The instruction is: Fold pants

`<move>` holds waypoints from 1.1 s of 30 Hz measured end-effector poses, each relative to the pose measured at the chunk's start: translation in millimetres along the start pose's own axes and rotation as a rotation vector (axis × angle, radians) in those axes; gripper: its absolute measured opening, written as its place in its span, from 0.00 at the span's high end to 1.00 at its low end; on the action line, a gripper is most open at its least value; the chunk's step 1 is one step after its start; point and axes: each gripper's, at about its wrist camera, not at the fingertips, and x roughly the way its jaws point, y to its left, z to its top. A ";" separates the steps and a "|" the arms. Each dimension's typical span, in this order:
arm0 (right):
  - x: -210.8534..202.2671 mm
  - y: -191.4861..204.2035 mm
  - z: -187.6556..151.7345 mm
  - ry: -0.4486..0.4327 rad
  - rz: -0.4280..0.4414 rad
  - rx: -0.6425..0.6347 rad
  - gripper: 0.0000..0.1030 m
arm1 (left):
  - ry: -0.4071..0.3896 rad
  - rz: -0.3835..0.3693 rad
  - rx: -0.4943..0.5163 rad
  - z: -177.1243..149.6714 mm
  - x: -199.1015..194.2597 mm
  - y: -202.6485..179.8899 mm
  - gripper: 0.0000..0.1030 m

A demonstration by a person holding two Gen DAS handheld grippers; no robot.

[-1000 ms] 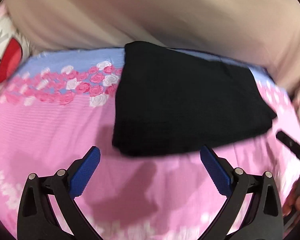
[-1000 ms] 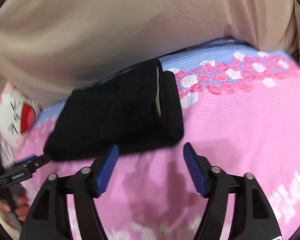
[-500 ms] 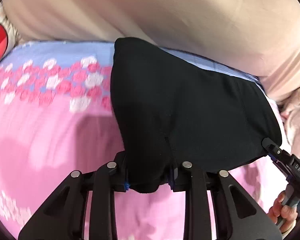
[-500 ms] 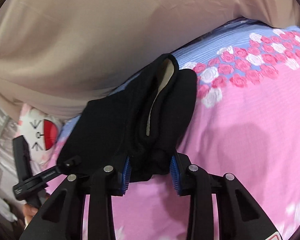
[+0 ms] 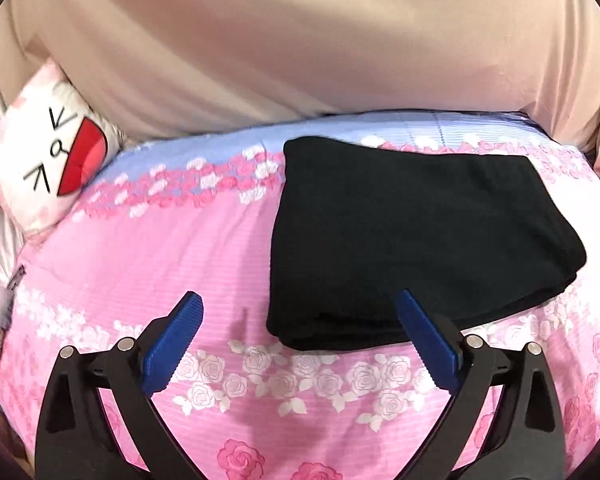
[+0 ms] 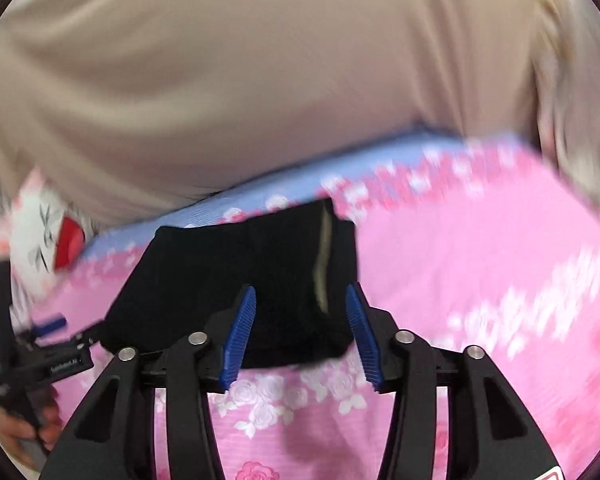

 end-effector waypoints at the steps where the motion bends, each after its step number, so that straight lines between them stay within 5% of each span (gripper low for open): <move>1: 10.5 10.4 -2.4 0.025 0.003 -0.046 0.58 | 0.004 -0.010 -0.001 1.2 0.5 -2.2 0.07; 5: 75.3 -1.8 -19.7 0.169 -0.140 -0.085 0.59 | 0.029 -0.025 0.007 -2.5 3.1 -5.5 0.07; 8: 53.7 -16.8 -15.5 0.140 -0.057 0.071 0.60 | 0.045 -0.020 0.027 -9.6 -1.5 -6.0 0.07; 10: 38.8 -6.2 -9.9 0.074 -0.073 0.033 0.59 | 0.053 -0.007 0.030 -14.1 0.4 -3.2 0.07; 12: 54.1 -5.5 -14.9 0.127 -0.152 -0.039 0.57 | 0.064 -0.009 0.021 -16.7 5.3 -2.2 0.07; 14: 70.7 -18.1 -22.4 0.178 -0.120 0.011 0.56 | 0.077 -0.014 0.018 -17.6 6.9 -3.5 0.07; 21: 19.0 -10.3 -14.1 0.087 -0.057 0.074 0.55 | 0.066 0.007 0.040 -23.0 -2.6 -7.7 0.04; 25: -4.6 -3.3 -19.8 0.044 -0.062 0.056 0.39 | 0.070 -0.013 0.028 -26.7 -8.1 -9.6 0.05; 33: -30.9 10.5 -37.1 0.032 -0.085 0.011 0.32 | 0.045 -0.056 0.033 -39.5 -28.6 -13.6 0.05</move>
